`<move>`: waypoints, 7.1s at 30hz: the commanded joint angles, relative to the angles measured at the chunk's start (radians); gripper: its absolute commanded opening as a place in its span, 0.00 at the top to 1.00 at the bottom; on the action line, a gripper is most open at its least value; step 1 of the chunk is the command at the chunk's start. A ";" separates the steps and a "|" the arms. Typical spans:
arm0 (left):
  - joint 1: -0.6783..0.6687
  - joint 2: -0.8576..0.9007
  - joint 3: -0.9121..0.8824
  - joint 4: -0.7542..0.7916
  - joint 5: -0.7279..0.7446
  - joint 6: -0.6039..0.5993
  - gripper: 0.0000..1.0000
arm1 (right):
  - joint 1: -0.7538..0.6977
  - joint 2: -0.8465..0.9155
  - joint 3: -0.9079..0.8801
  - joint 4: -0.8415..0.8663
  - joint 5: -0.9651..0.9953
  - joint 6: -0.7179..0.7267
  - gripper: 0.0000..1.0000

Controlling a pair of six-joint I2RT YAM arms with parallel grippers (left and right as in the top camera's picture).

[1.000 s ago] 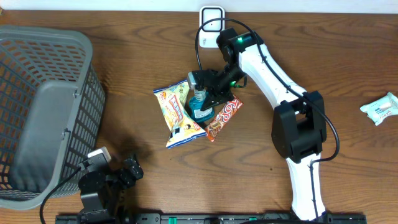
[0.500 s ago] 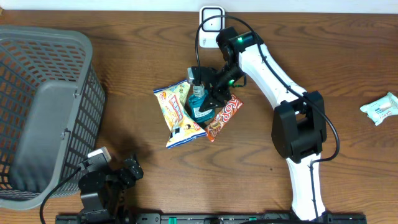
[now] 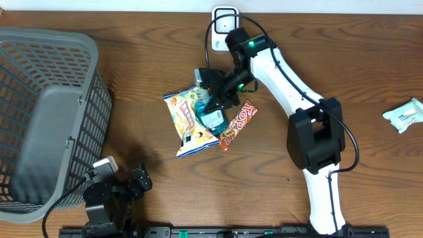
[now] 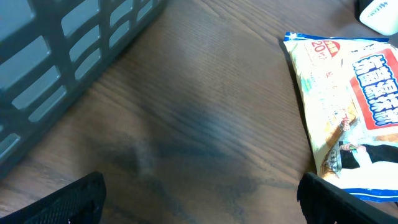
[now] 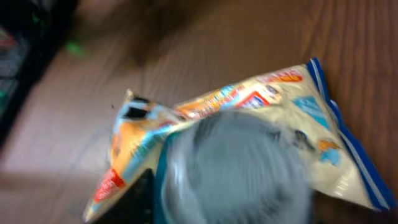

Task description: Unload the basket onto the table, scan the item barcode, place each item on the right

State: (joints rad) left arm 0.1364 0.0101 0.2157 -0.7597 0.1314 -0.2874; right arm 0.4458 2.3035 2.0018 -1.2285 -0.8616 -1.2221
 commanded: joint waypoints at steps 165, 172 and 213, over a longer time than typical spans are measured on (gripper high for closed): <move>0.002 -0.006 0.008 -0.003 -0.006 0.009 0.02 | 0.259 -0.171 -0.007 0.557 1.275 1.591 0.86; 0.002 -0.006 0.009 -0.003 -0.006 0.009 0.02 | 0.262 -0.171 -0.007 0.550 1.275 1.637 0.67; 0.002 -0.006 0.008 -0.003 -0.006 0.009 0.02 | -0.004 -0.234 -0.007 0.299 0.357 0.479 0.01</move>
State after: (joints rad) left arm 0.1364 0.0101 0.2157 -0.7601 0.1314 -0.2874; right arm 0.4427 2.0083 1.9938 -0.9268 -0.4114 -0.6624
